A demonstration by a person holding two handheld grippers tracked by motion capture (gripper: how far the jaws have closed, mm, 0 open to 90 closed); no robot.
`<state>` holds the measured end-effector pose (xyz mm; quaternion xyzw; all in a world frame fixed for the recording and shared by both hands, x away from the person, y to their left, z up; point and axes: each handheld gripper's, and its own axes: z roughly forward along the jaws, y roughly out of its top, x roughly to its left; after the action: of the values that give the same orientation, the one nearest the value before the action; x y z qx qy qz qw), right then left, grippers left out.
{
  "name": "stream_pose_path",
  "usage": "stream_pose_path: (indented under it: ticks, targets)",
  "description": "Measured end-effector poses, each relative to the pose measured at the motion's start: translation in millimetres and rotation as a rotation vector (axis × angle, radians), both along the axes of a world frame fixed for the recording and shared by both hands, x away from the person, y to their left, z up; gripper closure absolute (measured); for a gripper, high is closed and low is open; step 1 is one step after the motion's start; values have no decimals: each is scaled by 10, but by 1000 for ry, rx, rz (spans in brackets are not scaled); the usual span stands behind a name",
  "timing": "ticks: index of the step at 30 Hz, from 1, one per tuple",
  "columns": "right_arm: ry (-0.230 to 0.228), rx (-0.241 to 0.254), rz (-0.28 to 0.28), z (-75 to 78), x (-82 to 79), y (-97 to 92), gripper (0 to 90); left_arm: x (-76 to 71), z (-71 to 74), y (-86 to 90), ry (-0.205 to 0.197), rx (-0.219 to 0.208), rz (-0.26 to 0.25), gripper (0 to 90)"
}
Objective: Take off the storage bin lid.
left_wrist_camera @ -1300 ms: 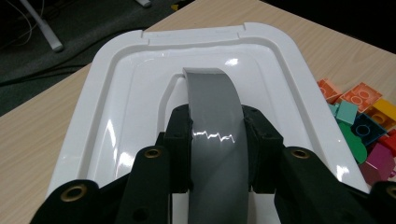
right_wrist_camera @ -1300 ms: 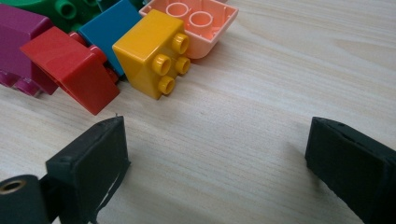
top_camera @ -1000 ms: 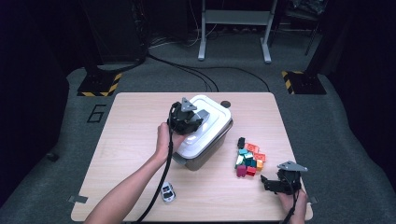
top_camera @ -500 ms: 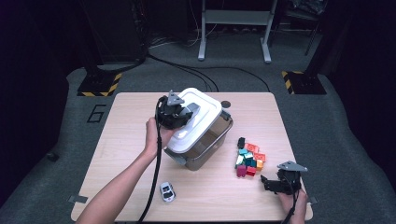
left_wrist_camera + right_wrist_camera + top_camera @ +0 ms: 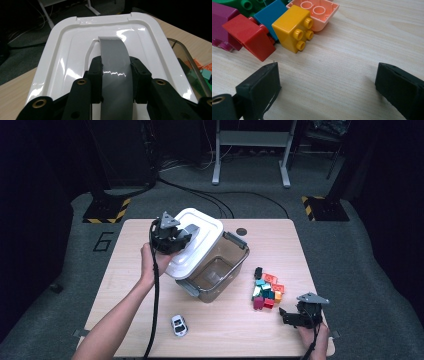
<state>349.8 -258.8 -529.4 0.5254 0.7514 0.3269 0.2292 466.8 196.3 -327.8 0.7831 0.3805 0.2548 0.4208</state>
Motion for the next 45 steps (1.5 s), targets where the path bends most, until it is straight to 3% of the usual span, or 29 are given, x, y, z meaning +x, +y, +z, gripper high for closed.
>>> stream_pose_path:
  ticks: [13, 27, 37, 45]
  targets:
    - [0, -5, 4, 0, 0, -3, 49, 60, -3, 564, 6, -20, 117, 665]
    - [-1, -7, 6, -1, 0, -4, 50, 52, -297, 1143, 49, -59, 245, 665]
    - [-2, -5, 7, -2, 0, -4, 50, 94, -538, 1398, 90, -69, 326, 665]
    - [-1, -8, 4, -1, 0, -4, 49, 177, -765, 1428, 122, -71, 360, 664]
